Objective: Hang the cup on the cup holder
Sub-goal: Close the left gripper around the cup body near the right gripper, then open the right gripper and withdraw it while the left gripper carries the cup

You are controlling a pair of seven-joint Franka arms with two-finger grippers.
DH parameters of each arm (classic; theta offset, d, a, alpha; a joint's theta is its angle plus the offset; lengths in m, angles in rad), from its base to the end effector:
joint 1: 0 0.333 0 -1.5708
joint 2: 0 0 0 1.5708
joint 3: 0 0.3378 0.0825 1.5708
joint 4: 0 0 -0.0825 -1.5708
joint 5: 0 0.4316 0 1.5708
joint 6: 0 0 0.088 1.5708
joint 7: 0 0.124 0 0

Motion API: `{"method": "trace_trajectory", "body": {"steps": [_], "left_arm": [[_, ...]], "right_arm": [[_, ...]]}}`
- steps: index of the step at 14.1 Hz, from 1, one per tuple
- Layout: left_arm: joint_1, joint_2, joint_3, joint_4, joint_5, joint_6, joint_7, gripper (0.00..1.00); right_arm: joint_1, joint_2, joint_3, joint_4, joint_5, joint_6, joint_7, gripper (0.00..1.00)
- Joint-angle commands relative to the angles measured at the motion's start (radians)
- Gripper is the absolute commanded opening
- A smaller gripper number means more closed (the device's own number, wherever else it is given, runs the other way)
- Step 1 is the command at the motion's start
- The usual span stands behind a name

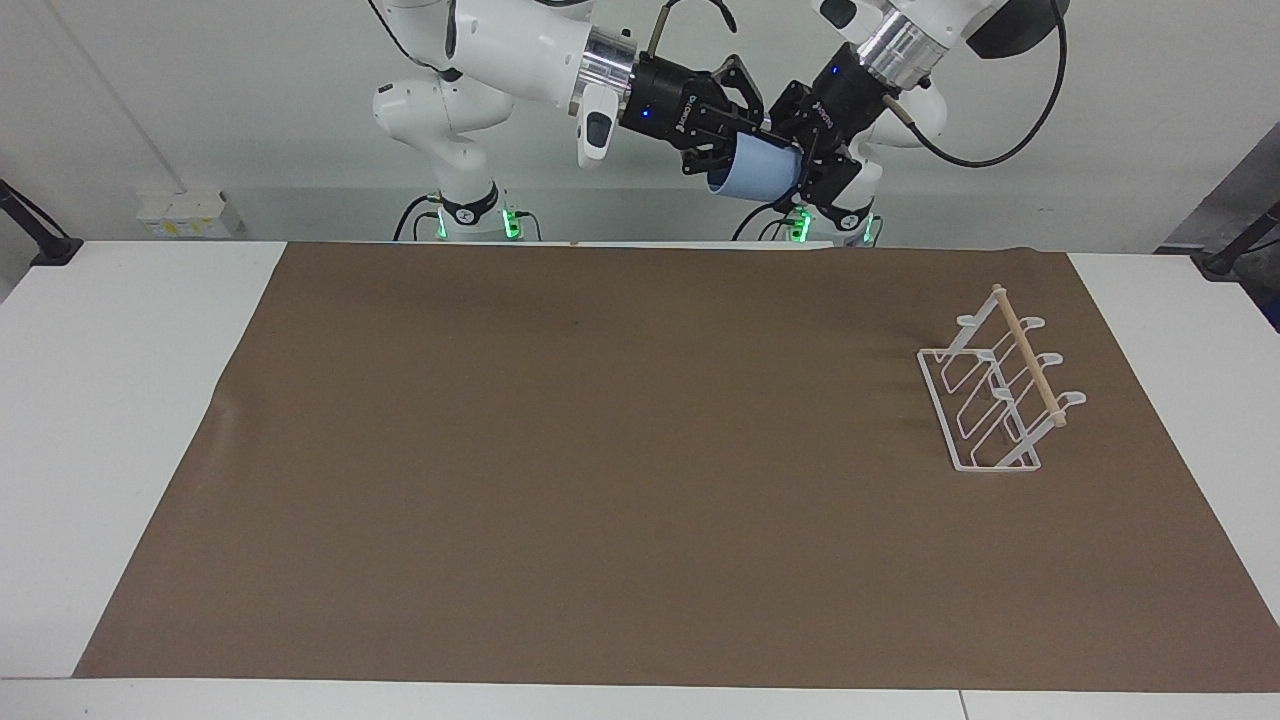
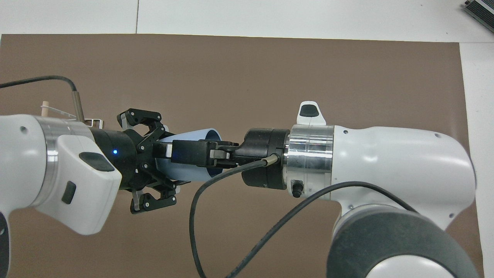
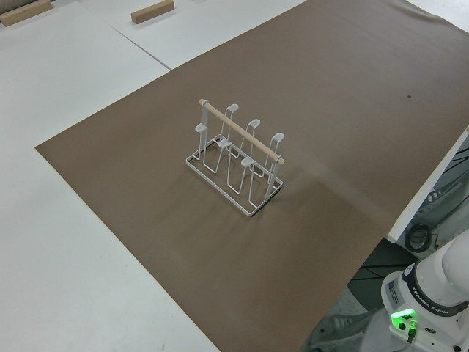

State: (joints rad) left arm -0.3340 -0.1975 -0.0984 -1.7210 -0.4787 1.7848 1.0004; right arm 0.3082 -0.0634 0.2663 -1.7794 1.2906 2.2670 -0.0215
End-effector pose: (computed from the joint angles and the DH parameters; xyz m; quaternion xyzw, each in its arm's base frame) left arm 0.4851 -0.2824 0.6962 0.7410 -0.6193 0.1850 0.1823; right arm 0.5181 0.3858 0.6606 -0.8112 0.0067 -0.0623 0.5813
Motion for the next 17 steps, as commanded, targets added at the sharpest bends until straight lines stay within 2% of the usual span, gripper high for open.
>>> {"method": "trace_trajectory", "body": {"steps": [1,4,7,9,13,17], "left_arm": [[0.004,-0.025,0.008,-0.023,0.005,-0.008,-0.002,0.00],[0.006,-0.029,0.006,-0.028,0.127,-0.015,-0.003,0.00],[-0.007,-0.037,0.002,-0.029,0.314,-0.062,-0.005,0.00],[-0.005,-0.058,0.002,-0.066,0.434,-0.094,0.003,0.00],[0.007,-0.121,0.009,-0.210,0.633,-0.090,0.026,0.00],[0.015,-0.115,0.012,-0.294,0.819,-0.023,0.024,0.00]], "right_arm": [[-0.003,-0.001,0.004,-0.003,0.016,0.017,0.003,0.79],[-0.004,-0.001,0.004,-0.003,0.016,0.017,0.003,0.79],[-0.018,0.000,0.002,-0.003,0.012,0.019,0.003,0.79],[-0.037,0.002,-0.001,-0.003,-0.022,0.020,0.003,0.79],[-0.104,0.022,-0.001,-0.003,-0.271,0.019,0.002,0.78],[-0.230,0.040,-0.001,-0.003,-0.560,0.017,0.002,0.78]]}}
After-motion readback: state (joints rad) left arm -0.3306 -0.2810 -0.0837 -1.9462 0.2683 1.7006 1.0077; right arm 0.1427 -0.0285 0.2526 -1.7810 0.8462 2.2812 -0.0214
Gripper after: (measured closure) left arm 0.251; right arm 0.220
